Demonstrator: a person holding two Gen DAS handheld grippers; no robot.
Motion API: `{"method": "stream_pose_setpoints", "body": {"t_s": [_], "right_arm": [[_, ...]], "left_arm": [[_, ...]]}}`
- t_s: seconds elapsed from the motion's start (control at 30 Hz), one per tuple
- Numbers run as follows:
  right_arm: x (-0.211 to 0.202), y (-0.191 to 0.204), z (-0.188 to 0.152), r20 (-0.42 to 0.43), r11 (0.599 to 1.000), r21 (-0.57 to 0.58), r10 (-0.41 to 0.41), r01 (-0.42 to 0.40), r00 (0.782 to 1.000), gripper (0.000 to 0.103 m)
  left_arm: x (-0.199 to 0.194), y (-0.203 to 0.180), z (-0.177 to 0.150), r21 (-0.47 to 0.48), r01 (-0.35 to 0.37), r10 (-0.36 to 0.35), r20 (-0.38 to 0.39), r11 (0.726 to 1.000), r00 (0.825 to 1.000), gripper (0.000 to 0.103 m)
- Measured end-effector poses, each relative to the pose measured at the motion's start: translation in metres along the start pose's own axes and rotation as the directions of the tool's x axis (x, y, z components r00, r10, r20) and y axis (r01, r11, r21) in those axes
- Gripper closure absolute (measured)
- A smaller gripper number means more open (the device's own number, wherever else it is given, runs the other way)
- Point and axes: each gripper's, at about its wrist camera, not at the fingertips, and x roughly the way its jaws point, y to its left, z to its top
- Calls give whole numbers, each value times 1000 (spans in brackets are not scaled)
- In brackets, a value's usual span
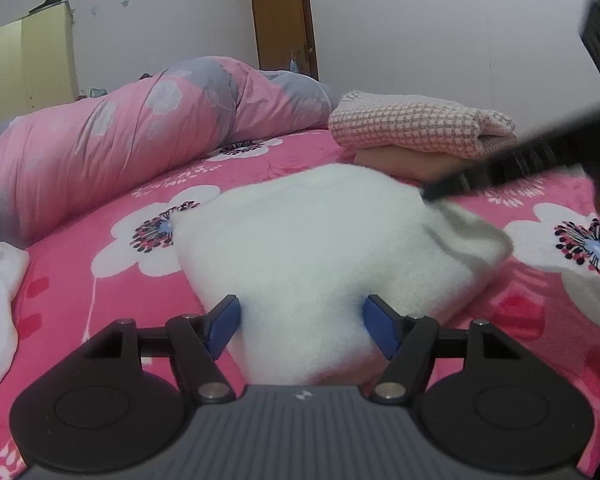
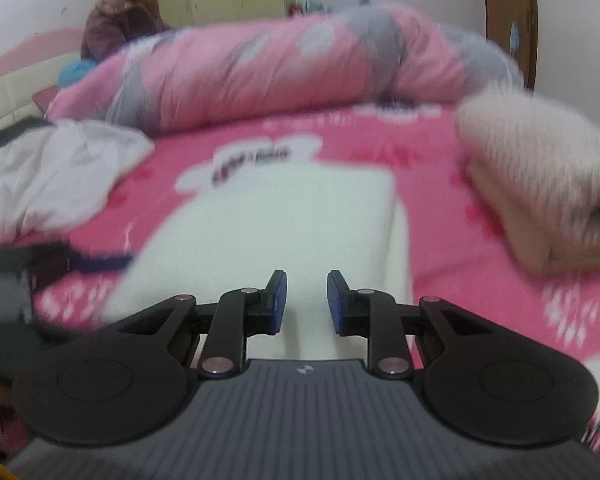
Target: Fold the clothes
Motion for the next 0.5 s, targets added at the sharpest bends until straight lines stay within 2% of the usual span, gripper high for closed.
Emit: {"method": "stream_pose_setpoints", "body": {"t_s": [0.1,0.2,0.33,0.43,0.5], "right_arm": [[10,4,17,48,999,-43,-21,23,999,82],[32,3,19,67,998,-62,-28,32,997,81],[76,-5,-6,-1,996,-78,-50,50,999,81],[74,-9,-6,8,999,-31,-37,37,999,81],[74,-8,-7,11,998,-51,-42,42,999,81]], "left_arm": [[1,-2,-1,6,-4,4,1,1000,1000,33],[1,-3,-2,13,-6,6,2,1000,1000,32],[2,-5,-3,23,-7,7,3,1000,1000,31],[2,-5,-4,24,-4,4,5,1000,1000,31],[1,-5,-4,22,-2,2,5,1000,1000,31]]}}
